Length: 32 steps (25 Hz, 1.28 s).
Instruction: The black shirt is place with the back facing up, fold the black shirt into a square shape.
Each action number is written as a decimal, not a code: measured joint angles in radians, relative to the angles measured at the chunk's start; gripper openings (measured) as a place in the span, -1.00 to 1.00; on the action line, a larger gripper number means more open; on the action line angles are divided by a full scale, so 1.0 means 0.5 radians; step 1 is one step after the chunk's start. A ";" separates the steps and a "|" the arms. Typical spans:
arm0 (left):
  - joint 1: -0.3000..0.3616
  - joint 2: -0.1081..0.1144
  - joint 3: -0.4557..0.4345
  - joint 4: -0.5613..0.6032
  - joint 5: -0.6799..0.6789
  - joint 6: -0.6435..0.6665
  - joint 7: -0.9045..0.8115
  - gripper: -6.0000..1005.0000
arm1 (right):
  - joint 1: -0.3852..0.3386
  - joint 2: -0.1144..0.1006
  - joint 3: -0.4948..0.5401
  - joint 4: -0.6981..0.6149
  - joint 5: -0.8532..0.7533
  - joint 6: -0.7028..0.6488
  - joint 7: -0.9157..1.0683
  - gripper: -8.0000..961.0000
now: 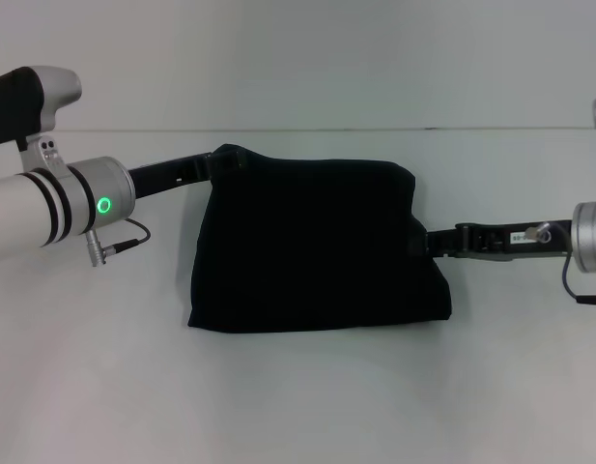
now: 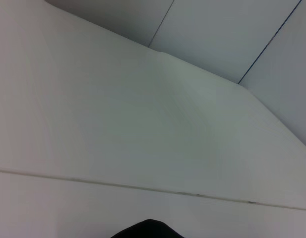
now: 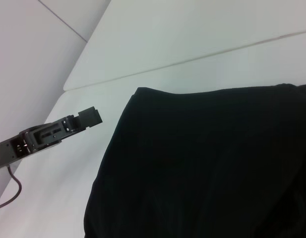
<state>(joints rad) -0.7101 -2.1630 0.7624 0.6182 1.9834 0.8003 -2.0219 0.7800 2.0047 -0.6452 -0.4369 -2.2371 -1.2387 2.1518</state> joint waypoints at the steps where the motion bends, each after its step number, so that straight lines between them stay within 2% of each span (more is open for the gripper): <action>1: 0.000 0.000 0.000 0.000 0.000 0.000 0.003 0.51 | 0.006 0.002 -0.001 0.014 -0.001 0.014 0.000 -0.15; 8: 0.000 0.000 0.000 0.000 0.000 0.000 0.012 0.51 | 0.027 0.027 -0.001 0.058 -0.001 0.068 -0.050 -0.34; 10: 0.000 0.000 0.000 0.000 0.000 0.000 0.012 0.51 | 0.022 0.028 0.005 0.053 0.003 0.053 -0.069 -0.52; 13: 0.000 0.000 0.000 0.000 0.000 -0.002 0.013 0.51 | 0.010 0.021 0.018 0.050 0.007 0.023 -0.101 -0.79; 19: 0.002 0.000 0.000 0.000 0.000 -0.002 0.010 0.51 | -0.043 -0.003 0.026 0.036 0.008 0.018 -0.104 -0.96; 24: 0.005 0.000 0.000 -0.001 0.000 -0.002 0.005 0.51 | -0.058 -0.018 0.041 0.019 0.010 0.050 -0.103 -0.96; 32: 0.006 0.000 0.000 -0.003 0.000 0.003 -0.002 0.51 | -0.061 -0.013 0.031 0.014 0.004 0.057 -0.096 -0.96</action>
<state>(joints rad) -0.7071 -2.1629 0.7623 0.6166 1.9834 0.8019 -2.0229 0.7495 1.9982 -0.6295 -0.4300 -2.2350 -1.2100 2.1036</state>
